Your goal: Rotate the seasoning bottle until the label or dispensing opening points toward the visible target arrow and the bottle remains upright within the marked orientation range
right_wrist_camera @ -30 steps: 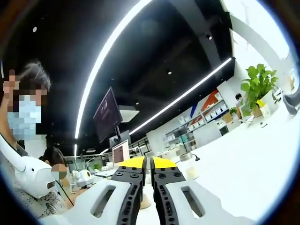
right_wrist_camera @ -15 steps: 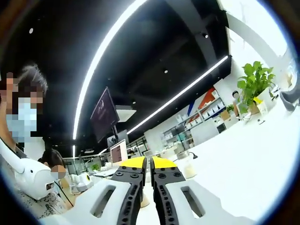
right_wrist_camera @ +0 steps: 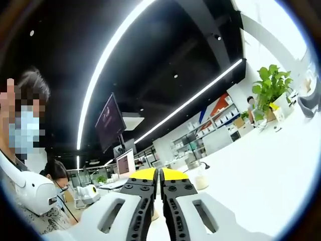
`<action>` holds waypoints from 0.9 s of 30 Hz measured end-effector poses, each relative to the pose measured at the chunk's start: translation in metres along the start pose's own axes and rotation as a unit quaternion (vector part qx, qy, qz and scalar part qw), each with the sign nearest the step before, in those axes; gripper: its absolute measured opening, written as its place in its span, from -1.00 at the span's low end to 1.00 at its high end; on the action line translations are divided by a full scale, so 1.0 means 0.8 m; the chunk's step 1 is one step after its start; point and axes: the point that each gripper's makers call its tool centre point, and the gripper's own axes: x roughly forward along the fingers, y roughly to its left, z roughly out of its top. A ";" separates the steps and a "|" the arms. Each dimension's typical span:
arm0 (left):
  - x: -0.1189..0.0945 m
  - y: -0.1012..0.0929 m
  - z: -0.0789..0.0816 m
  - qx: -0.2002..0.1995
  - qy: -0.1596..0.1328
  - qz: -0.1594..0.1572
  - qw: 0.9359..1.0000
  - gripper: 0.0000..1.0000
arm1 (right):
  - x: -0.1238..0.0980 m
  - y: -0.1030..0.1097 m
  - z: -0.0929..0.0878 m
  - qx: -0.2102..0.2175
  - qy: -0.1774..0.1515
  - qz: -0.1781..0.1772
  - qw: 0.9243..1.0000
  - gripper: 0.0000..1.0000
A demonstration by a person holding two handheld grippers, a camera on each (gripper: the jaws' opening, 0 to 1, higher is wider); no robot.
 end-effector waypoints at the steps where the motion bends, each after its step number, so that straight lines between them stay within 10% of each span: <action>1: 0.001 -0.002 -0.001 0.000 0.000 -0.001 1.000 -0.38 | 0.000 -0.001 0.000 0.000 0.001 0.000 1.000 -1.00; 27: 0.001 -0.004 -0.003 -0.034 0.019 -0.109 0.993 -0.39 | -0.001 0.000 0.007 0.012 -0.012 0.004 1.000 -1.00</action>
